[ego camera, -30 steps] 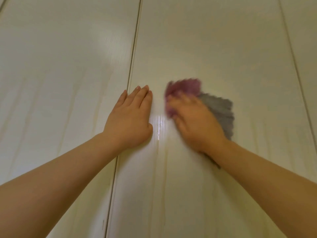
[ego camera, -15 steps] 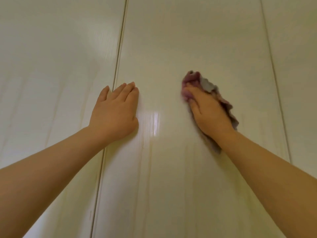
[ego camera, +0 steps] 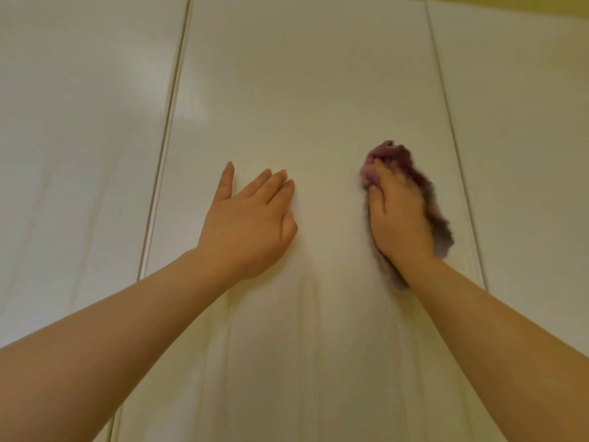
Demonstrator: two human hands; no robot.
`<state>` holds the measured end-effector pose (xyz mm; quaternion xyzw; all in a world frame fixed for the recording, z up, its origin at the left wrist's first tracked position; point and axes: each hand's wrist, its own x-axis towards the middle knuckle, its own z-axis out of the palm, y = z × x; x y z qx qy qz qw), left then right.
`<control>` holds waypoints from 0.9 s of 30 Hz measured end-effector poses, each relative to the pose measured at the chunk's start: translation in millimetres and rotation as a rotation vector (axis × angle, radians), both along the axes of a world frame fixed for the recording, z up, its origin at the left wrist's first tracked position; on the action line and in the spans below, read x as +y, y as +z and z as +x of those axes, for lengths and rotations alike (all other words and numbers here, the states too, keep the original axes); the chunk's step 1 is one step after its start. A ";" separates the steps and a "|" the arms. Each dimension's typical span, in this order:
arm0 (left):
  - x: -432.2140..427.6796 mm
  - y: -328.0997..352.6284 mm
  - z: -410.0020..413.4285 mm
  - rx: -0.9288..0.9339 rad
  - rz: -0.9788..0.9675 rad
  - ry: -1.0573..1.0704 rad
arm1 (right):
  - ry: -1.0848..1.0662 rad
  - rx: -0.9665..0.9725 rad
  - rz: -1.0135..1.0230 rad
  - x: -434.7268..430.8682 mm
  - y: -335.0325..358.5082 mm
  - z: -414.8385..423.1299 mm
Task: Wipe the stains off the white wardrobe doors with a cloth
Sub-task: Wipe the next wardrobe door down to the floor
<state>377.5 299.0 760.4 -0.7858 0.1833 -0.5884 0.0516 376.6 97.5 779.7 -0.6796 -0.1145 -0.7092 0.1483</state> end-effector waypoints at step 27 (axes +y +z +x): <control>-13.7 -7.3 19.9 -0.219 -0.117 -0.141 | -0.063 -0.092 0.240 -49.6 19.7 -2.5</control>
